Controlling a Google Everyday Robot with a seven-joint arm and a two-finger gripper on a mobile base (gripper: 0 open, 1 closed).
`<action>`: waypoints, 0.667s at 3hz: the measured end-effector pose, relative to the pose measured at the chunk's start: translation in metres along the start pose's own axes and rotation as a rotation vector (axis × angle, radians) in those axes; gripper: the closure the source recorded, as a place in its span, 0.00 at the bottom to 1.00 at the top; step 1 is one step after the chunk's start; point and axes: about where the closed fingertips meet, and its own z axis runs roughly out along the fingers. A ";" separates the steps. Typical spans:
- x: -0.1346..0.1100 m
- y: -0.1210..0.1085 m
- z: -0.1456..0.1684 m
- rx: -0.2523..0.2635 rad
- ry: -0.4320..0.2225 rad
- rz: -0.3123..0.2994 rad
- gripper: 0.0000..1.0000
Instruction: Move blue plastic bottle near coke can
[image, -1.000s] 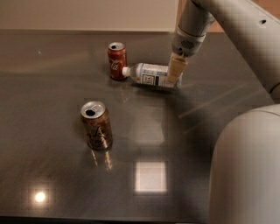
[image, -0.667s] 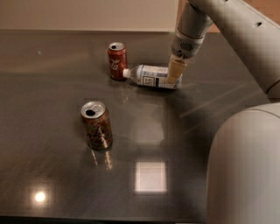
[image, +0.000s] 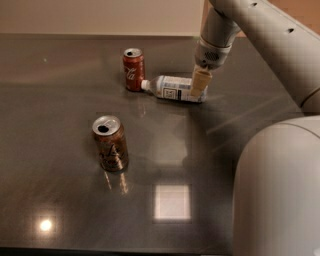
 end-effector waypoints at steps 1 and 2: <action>-0.002 -0.003 0.003 0.007 -0.006 -0.001 0.13; -0.004 -0.005 0.006 0.012 -0.010 -0.001 0.00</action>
Offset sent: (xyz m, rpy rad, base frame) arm 0.0034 0.0020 -0.0021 0.0039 -0.0078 -0.0003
